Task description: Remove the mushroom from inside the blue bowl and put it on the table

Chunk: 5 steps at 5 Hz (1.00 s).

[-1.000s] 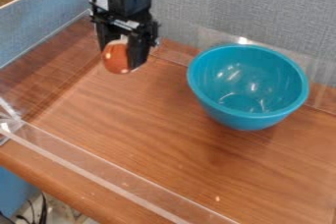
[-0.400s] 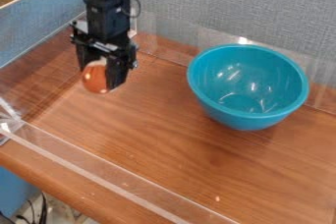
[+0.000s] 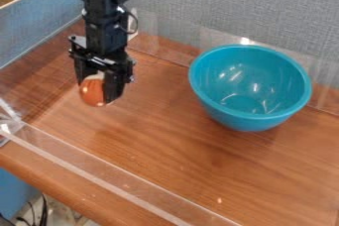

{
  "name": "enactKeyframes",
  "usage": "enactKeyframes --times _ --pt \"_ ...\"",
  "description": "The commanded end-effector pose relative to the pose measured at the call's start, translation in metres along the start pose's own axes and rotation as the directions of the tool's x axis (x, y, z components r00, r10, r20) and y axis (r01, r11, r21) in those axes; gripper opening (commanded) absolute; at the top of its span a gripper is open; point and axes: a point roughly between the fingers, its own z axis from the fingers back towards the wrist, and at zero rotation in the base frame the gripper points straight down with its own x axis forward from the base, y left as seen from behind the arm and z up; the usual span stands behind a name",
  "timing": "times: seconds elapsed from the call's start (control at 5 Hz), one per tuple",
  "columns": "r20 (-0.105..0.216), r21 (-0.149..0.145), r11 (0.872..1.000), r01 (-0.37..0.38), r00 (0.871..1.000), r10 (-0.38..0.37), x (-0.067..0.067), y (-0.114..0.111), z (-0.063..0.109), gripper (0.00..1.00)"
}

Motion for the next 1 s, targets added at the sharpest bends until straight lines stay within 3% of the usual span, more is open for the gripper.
enactKeyframes --times 0.0,0.6,0.8 --pt "0.027 0.014 1.000 -0.011 1.000 0.011 0.001 0.010 0.005 0.00" --pt "0.010 -0.001 1.000 -0.020 1.000 0.020 0.001 0.019 -0.006 0.00" --pt "0.011 -0.009 1.000 -0.026 1.000 0.026 0.000 0.021 -0.006 1.00"
